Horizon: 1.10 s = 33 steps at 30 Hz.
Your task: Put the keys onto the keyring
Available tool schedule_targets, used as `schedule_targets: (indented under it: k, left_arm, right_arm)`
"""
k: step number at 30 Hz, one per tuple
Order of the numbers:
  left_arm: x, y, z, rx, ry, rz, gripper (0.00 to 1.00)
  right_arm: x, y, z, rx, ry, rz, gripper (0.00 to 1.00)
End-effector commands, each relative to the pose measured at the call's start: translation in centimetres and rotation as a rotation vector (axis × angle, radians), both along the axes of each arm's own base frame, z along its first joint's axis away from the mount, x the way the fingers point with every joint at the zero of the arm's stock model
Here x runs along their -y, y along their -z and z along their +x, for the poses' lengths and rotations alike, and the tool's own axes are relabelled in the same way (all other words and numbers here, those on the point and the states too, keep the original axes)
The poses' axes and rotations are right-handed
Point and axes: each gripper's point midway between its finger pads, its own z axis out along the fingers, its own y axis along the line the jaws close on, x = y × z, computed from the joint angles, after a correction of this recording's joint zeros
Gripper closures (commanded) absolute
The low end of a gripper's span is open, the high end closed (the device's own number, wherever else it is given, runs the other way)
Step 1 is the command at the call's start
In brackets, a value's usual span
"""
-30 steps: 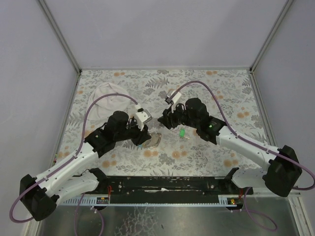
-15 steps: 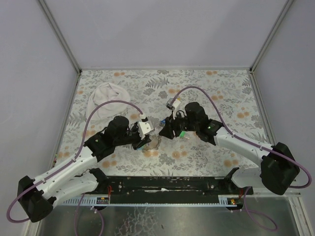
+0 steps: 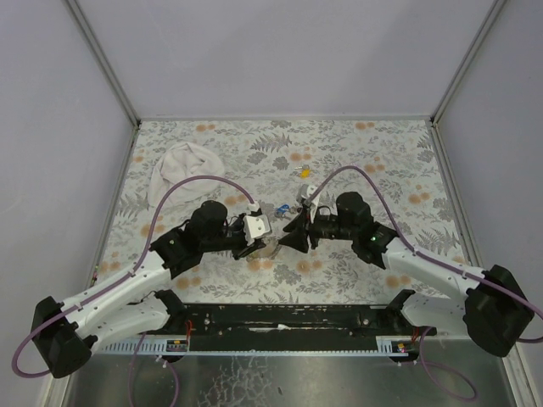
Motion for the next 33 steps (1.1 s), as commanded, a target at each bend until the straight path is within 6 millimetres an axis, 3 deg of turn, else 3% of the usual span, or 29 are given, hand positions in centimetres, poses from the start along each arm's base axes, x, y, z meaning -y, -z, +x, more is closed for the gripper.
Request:
schedule_targets:
  k: [1,8,19,33]
  left_arm:
    - [0.4,0.4,-0.4,-0.007,0.027,-0.006,1.00]
    - [0.5,0.7,-0.5,-0.017,0.028,-0.007,1.00]
    - [0.4,0.8,-0.7,-0.017,0.033,-0.009,1.00]
    - [0.4,1.0,-0.6,-0.023,0.029,-0.007,1.00]
  right_arm:
    - [-0.1,-3.8,-0.2,0.247,-0.057,0.144,0.49]
    - [-0.7,-4.8,0.1,0.372,-0.026,0.146,0.54]
    - [-3.4,-5.3,-0.7,0.334,-0.059,0.126,0.67]
    - [-3.8,-3.5,-0.9,0.272,-0.067,0.051,0.67]
